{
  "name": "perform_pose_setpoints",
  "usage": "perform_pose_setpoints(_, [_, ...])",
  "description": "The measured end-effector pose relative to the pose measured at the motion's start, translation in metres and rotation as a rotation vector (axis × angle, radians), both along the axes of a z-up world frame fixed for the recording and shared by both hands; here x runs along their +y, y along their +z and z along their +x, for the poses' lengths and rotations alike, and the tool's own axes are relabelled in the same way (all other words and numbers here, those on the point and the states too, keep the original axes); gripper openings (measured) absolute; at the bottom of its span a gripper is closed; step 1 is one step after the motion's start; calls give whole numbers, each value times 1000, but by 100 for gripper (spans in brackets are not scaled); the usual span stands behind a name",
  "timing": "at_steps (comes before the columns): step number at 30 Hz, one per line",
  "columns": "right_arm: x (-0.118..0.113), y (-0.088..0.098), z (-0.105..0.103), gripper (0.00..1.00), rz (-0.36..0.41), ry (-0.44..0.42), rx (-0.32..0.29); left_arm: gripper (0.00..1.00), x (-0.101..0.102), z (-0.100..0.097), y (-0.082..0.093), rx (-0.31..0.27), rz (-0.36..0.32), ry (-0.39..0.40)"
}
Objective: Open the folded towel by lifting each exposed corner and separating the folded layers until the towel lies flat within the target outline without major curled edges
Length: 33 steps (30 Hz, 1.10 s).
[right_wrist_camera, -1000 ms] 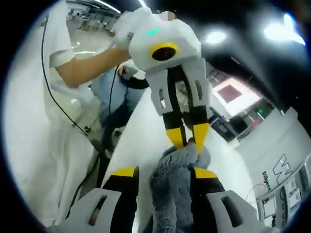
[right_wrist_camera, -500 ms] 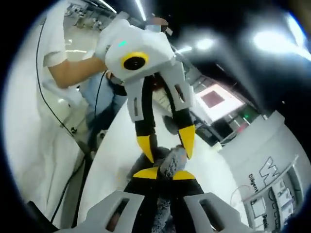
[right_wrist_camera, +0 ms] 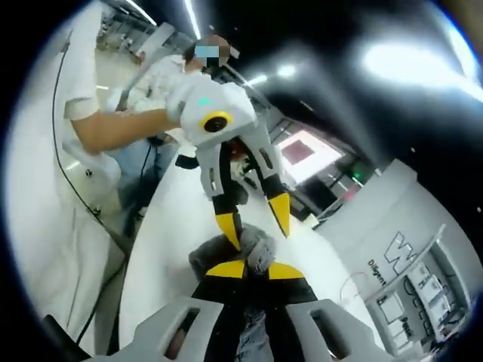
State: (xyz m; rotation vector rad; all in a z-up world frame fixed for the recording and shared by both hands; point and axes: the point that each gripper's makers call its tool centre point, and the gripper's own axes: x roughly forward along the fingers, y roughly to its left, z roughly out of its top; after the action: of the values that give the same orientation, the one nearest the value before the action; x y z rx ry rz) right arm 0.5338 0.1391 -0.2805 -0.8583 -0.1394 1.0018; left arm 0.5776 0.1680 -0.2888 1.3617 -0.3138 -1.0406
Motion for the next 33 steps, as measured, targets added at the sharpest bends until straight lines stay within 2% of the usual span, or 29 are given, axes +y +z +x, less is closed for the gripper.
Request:
perform_pose_setpoints(2, [-3,0,-3,1,9,-14,5,33,-1,1,1,64,-29,22])
perform_pose_setpoints(3, [-5,0,-3,1,9,-20,7,35,-3,-1,7,65,-41,2])
perform_pose_setpoints(7, [-12,4,-1,1,17,-40,-2,33,-4,-5,9,73,-40,-25])
perform_pose_setpoints(11, [-13,3,4,1,23,-56,2,37,0,-4,9,125,-88,-25])
perform_pose_setpoints(14, [-15,-3,10,1,-8,-65,-19,42,8,-1,14,138,-124,-10])
perform_pose_setpoints(18, [-15,-2,9,1,8,-60,0,43,16,-2,15,155,-135,5])
perform_pose_setpoints(23, [-25,-1,16,1,-31,-82,-22,37,32,1,24,113,-134,53])
perform_pose_setpoints(25, [-26,4,16,1,-13,-79,-17,35,39,6,21,98,-128,85])
perform_pose_setpoints(26, [-23,5,13,1,-13,-62,-18,35,44,13,14,78,-83,116])
perform_pose_setpoints(28, [-20,8,12,1,-12,-60,-30,33,49,19,1,95,-44,155])
perform_pose_setpoints(31, [-16,9,11,1,-19,-37,-40,33,44,23,-12,134,-51,145])
perform_pose_setpoints(32, [-15,10,10,1,-19,-29,-43,32,43,26,-19,136,-38,152])
perform_pose_setpoints(33, [-14,11,10,1,-16,-25,-43,30,47,31,-23,109,5,181])
